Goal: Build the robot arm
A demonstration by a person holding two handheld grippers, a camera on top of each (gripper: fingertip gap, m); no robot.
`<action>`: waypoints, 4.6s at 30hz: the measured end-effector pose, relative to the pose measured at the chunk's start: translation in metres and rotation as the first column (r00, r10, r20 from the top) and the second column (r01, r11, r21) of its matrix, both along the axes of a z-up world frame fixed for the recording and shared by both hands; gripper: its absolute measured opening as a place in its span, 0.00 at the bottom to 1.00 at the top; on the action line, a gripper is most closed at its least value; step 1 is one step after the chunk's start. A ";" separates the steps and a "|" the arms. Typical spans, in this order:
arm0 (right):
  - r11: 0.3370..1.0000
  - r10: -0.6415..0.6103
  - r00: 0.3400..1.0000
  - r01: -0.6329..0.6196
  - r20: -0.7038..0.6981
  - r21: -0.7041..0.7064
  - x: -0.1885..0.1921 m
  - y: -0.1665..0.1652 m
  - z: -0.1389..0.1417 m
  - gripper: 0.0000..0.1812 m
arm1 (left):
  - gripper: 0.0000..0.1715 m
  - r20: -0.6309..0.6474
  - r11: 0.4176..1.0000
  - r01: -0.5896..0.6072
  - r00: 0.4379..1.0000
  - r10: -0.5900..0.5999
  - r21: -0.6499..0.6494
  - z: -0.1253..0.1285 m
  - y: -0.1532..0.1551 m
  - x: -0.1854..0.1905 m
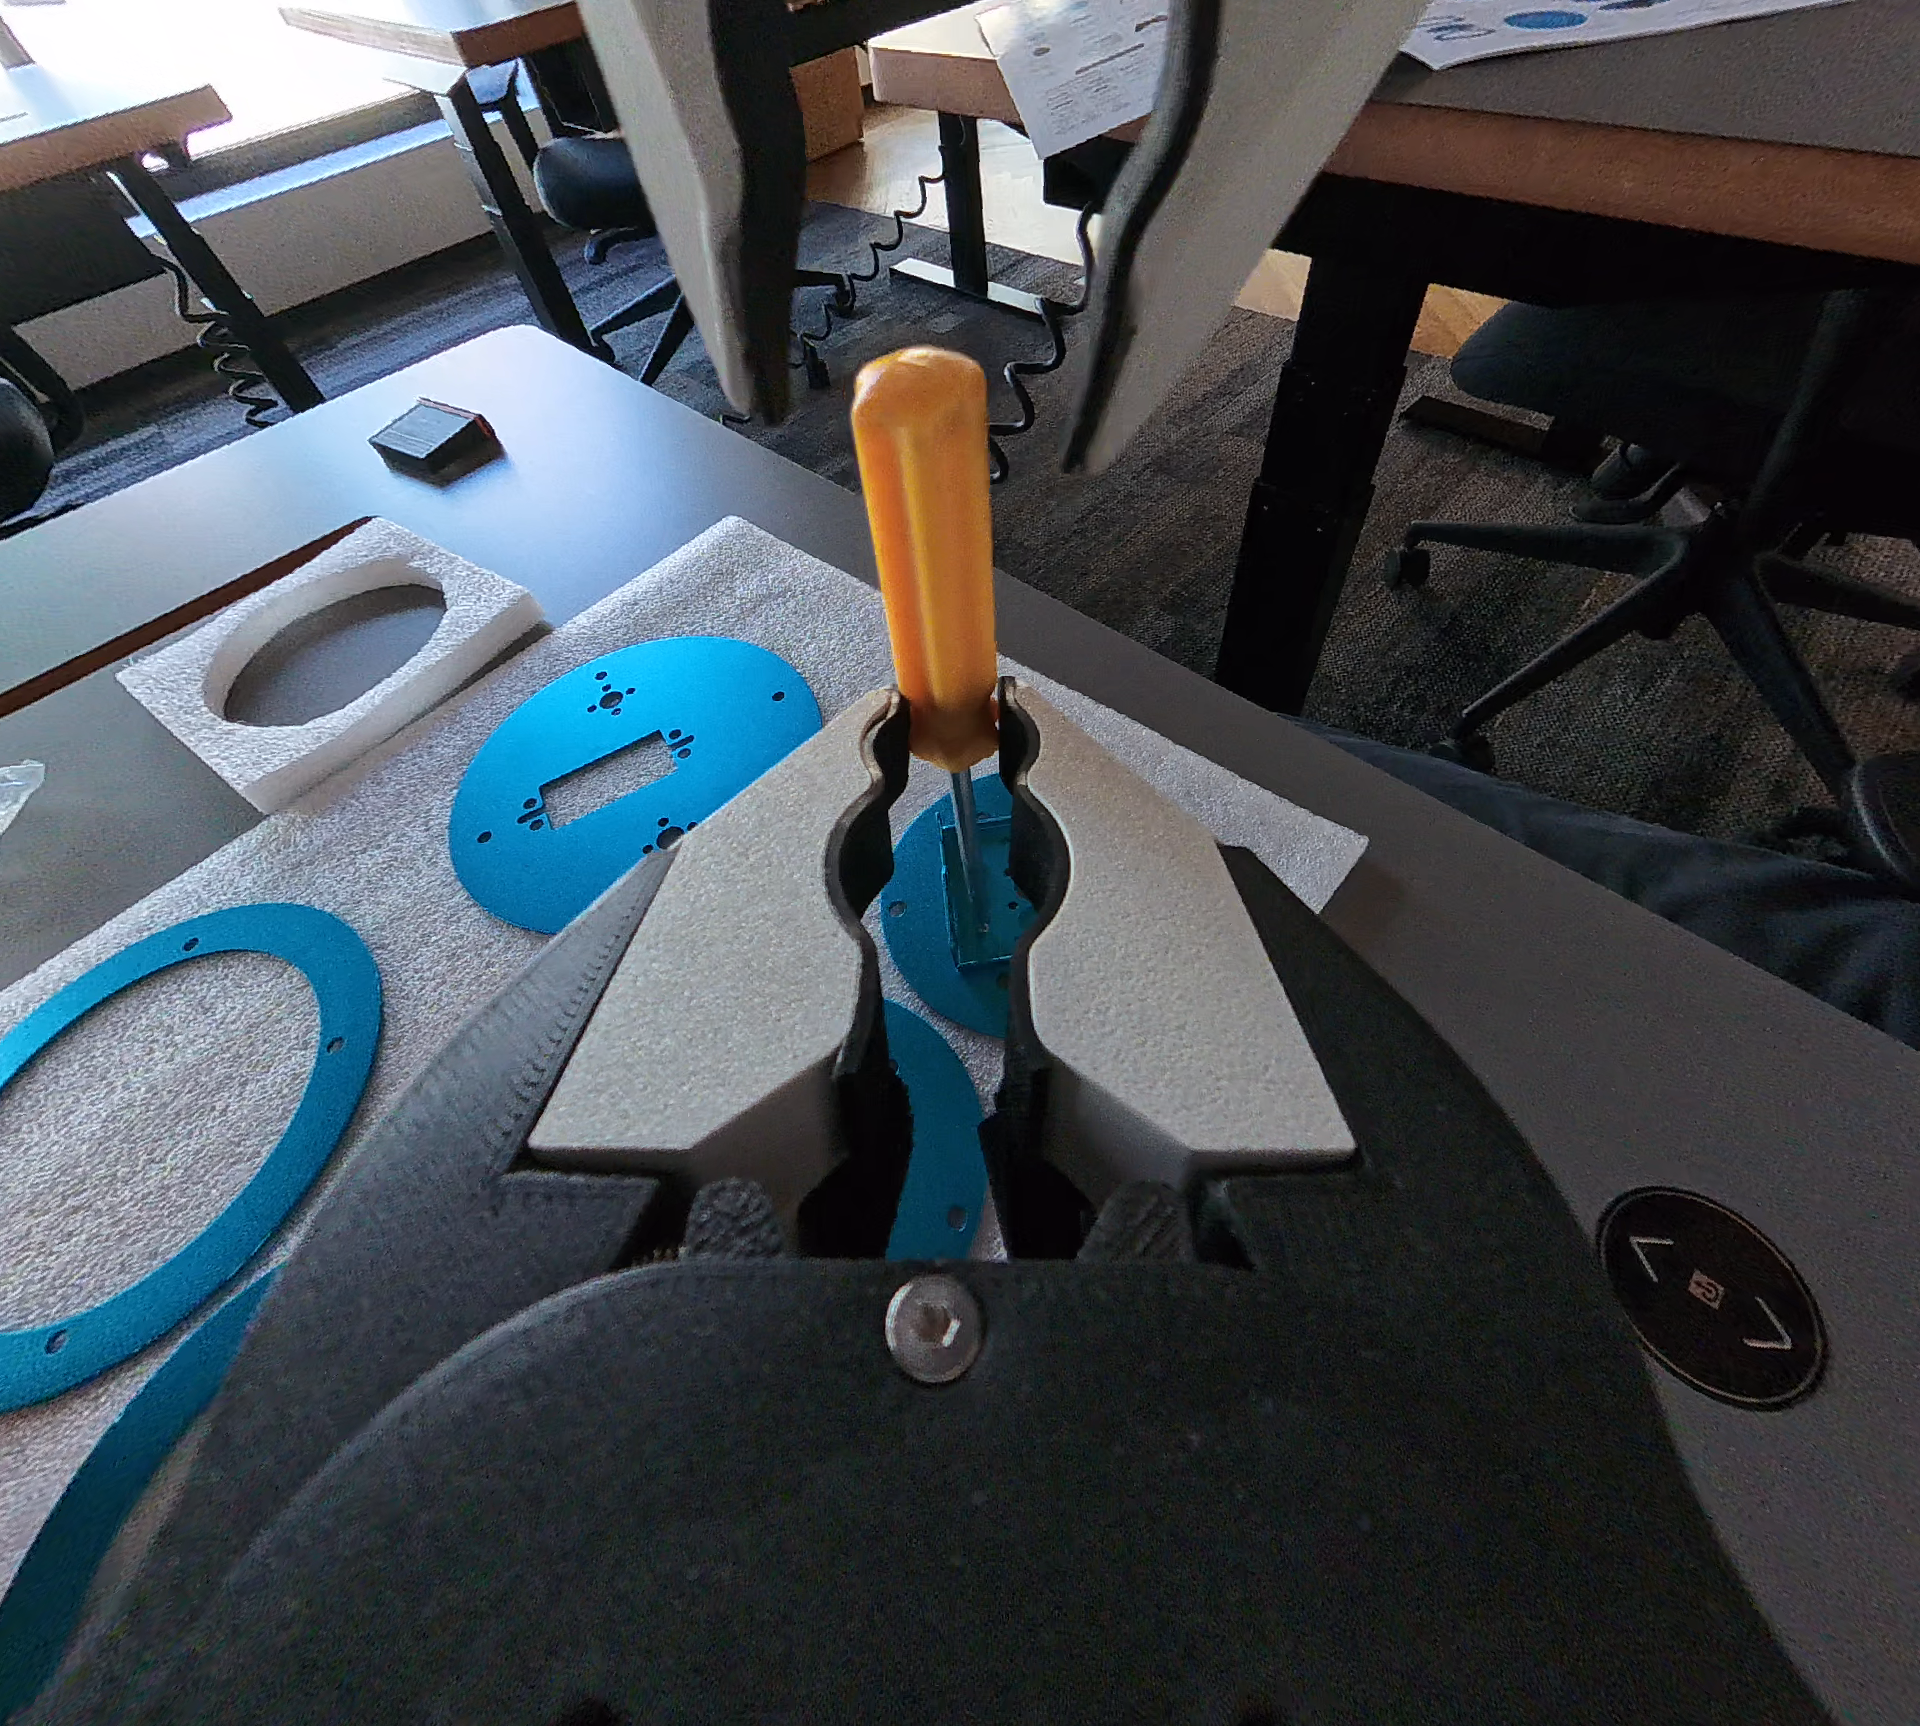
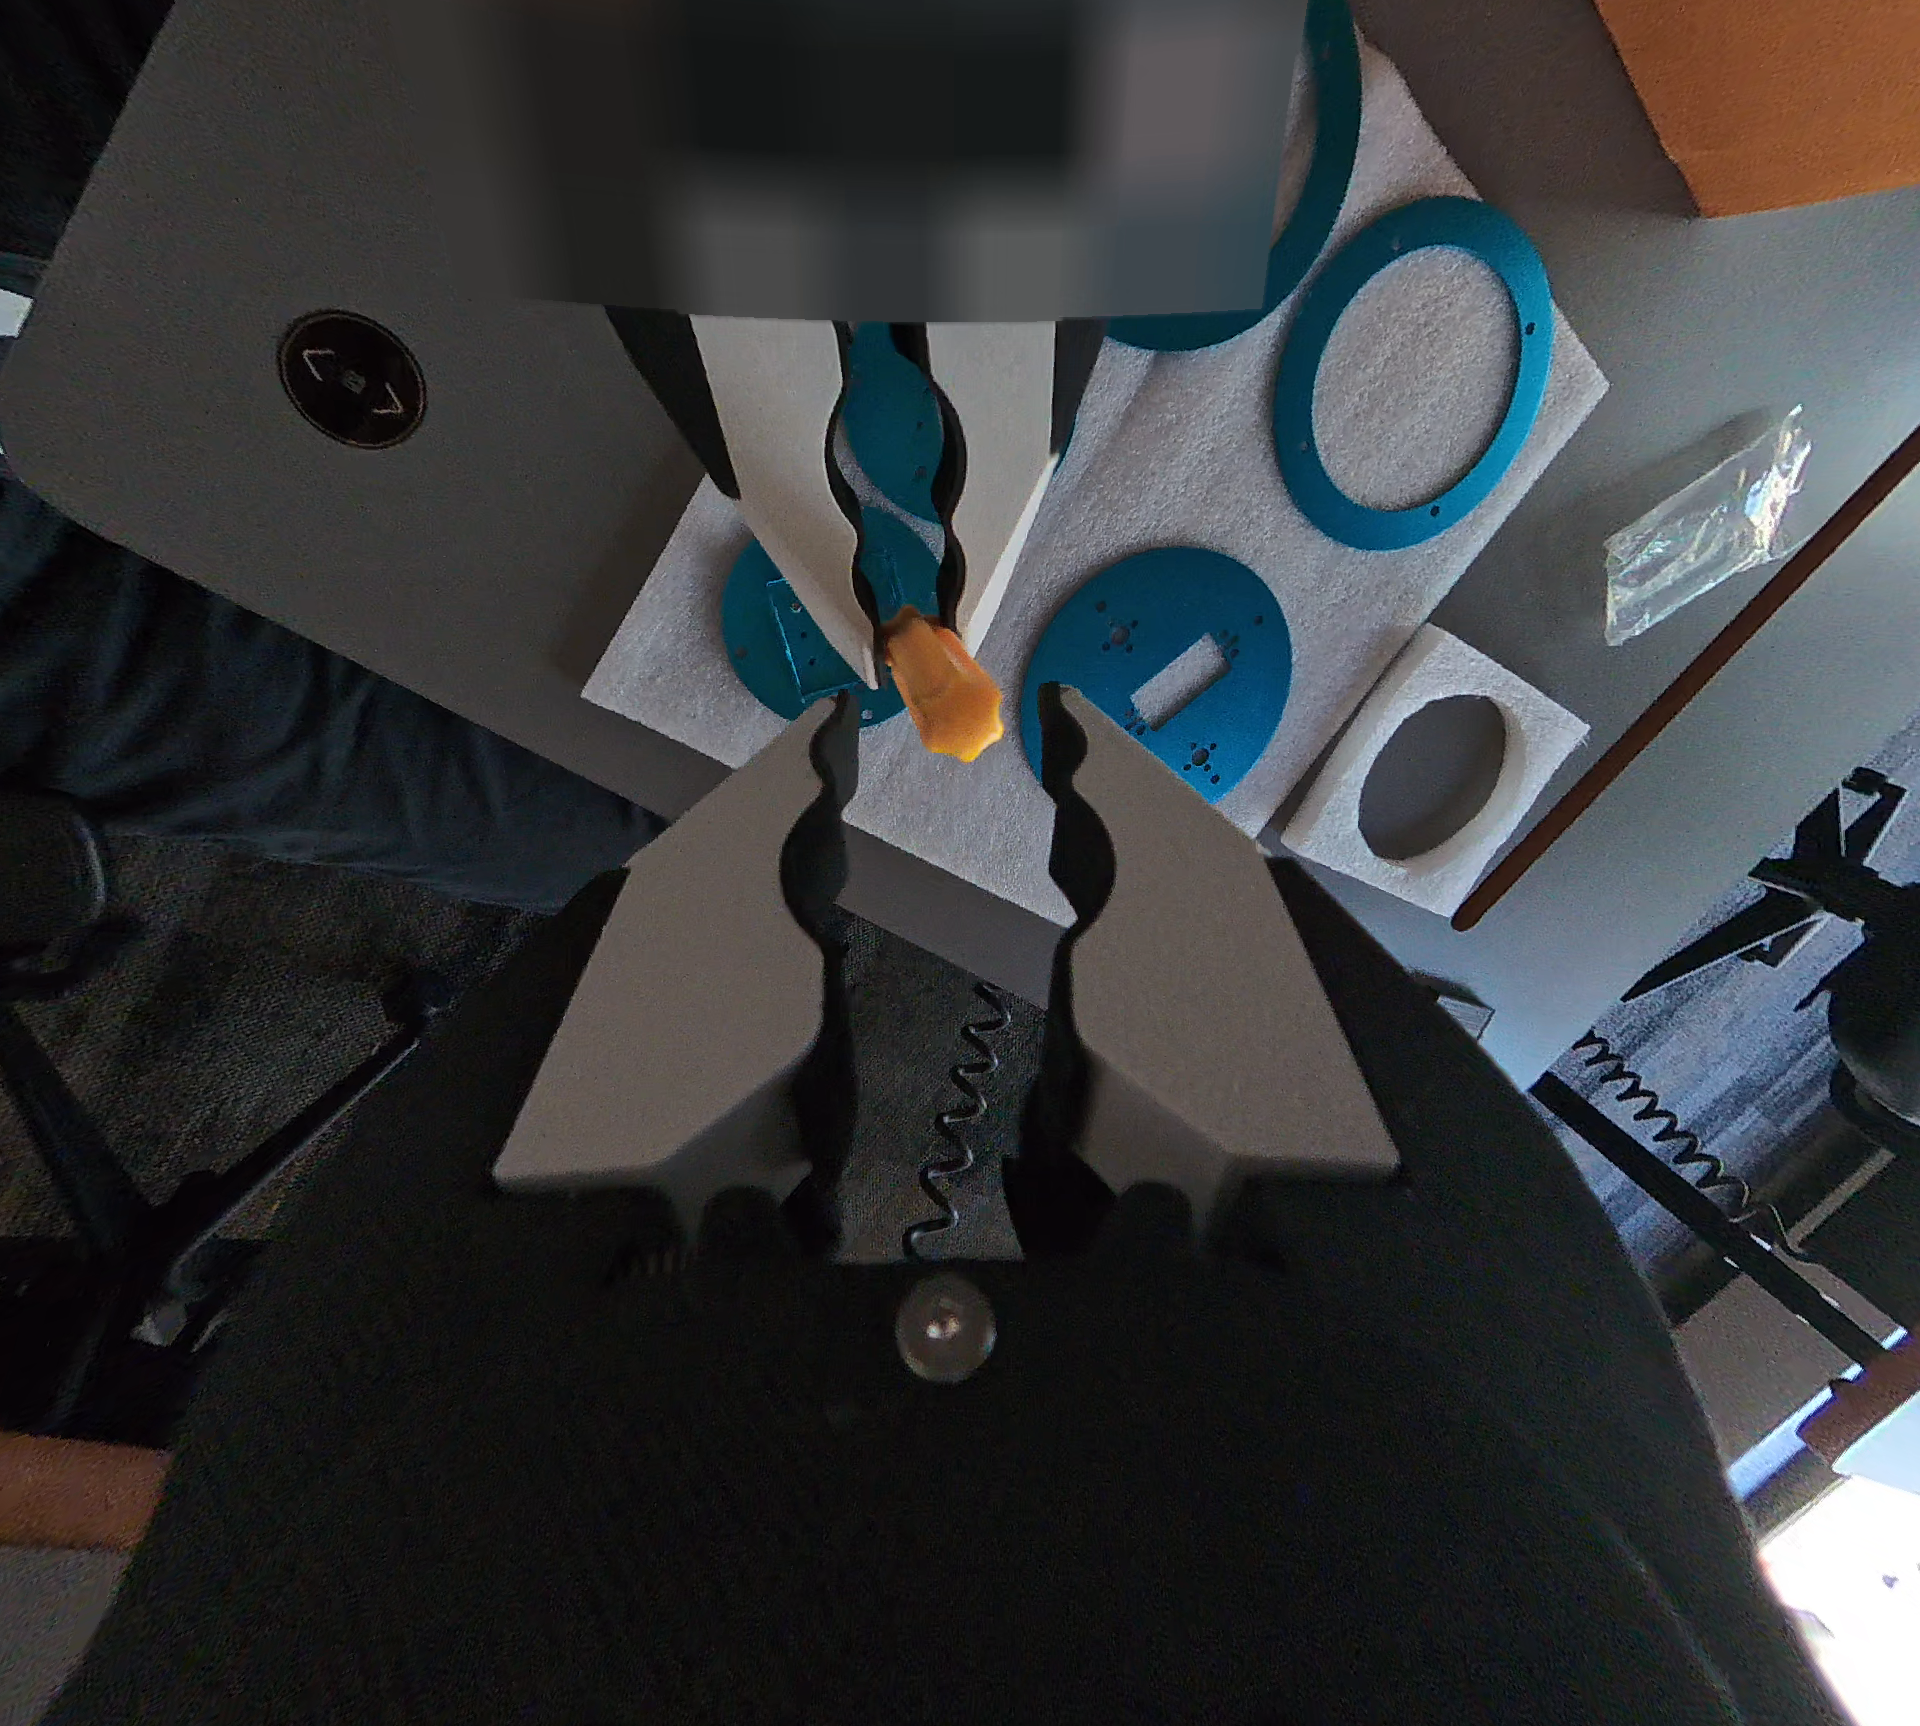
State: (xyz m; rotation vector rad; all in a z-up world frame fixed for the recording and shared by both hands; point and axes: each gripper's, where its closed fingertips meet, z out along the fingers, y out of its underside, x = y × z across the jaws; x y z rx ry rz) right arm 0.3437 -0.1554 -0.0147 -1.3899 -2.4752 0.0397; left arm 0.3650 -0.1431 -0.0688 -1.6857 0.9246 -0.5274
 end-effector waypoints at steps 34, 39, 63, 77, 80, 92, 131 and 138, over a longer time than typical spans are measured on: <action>0.938 -0.309 0.947 0.319 0.090 -0.134 0.006 0.007 -0.019 0.10 | 0.09 -0.036 0.997 0.072 0.997 -0.071 0.015 0.000 0.001 0.003; 0.862 -0.464 0.874 0.483 0.144 -0.156 0.008 0.011 -0.019 0.10 | 0.10 -0.046 0.999 0.044 0.998 -0.043 0.006 -0.001 0.004 0.002; 0.741 -0.626 0.769 0.639 0.133 -0.208 -0.005 0.011 -0.023 0.09 | 0.10 0.019 0.999 -0.006 1.000 0.007 -0.035 -0.006 0.009 -0.009; 0.726 -0.627 0.761 0.649 0.170 -0.226 0.006 0.015 -0.023 0.09 | 0.29 0.232 0.608 -0.776 0.568 0.790 -0.169 0.042 -0.029 -0.308; 0.727 -0.629 0.761 0.648 0.160 -0.226 0.004 0.016 -0.023 0.09 | 0.32 0.168 0.507 -0.838 0.481 0.861 -0.200 0.041 -0.054 -0.343; 0.693 -0.656 0.736 0.676 0.169 -0.250 0.007 0.023 -0.024 0.09 | 0.30 0.232 0.942 -0.314 0.931 0.281 0.120 0.060 -0.034 -0.084; 0.779 -0.580 0.798 0.602 0.166 -0.174 0.004 0.012 -0.025 0.10 | 0.10 -0.004 0.997 -0.078 0.997 0.078 0.013 0.019 0.012 0.007; 0.593 -0.755 0.627 0.778 0.191 -0.207 0.002 0.011 -0.025 0.10 | 0.10 0.001 0.996 -0.094 0.996 0.094 0.002 0.019 0.013 0.004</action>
